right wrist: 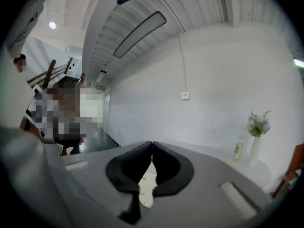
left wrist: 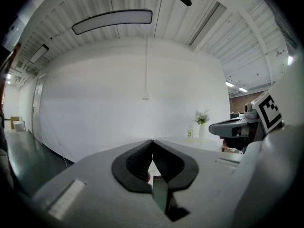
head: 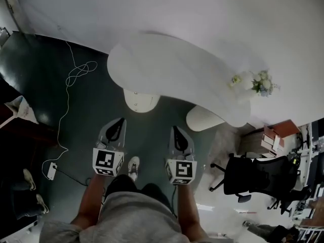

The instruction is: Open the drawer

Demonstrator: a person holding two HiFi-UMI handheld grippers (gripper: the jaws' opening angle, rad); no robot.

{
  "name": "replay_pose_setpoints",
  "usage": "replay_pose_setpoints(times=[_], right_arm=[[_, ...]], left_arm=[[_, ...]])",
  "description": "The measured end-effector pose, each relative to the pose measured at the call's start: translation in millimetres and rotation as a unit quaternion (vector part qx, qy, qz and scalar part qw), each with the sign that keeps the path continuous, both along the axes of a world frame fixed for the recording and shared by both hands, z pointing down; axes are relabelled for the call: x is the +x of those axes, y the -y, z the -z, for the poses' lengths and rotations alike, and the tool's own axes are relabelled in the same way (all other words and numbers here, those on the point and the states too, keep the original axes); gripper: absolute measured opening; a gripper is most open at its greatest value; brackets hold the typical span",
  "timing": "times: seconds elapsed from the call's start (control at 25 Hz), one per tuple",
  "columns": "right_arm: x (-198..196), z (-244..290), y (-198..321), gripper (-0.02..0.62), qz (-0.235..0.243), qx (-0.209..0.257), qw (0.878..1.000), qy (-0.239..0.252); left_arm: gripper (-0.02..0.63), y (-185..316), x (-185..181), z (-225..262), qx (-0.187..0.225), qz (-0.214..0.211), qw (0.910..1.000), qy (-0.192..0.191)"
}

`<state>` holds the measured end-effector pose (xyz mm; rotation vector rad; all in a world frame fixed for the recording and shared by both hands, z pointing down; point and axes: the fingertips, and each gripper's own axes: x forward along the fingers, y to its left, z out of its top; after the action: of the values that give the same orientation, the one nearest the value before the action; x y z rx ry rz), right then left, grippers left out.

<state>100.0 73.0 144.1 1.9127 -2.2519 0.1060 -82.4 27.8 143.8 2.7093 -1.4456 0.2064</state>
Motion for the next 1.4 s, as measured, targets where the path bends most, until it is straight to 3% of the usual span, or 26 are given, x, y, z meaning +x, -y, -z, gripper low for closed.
replay_pose_setpoints(times=[0.56,0.84,1.4], right_arm=[[-12.3,-69.4,113.7,0.006,0.005,-0.037,0.999,0.003],[-0.4,-148.0,134.7,0.006,0.014,-0.080,0.997,0.005],[21.7,-292.8,180.2,0.006,0.049,-0.093,0.994,0.011]], left_arm=[[0.011,106.4,-1.7,-89.8,-0.058,-0.010,0.9981,0.019],[0.011,136.0,9.6,-158.1,-0.079,-0.001,0.9966,0.027],[0.011,160.6,25.9,-309.5,-0.094,0.040,0.9941,0.036]])
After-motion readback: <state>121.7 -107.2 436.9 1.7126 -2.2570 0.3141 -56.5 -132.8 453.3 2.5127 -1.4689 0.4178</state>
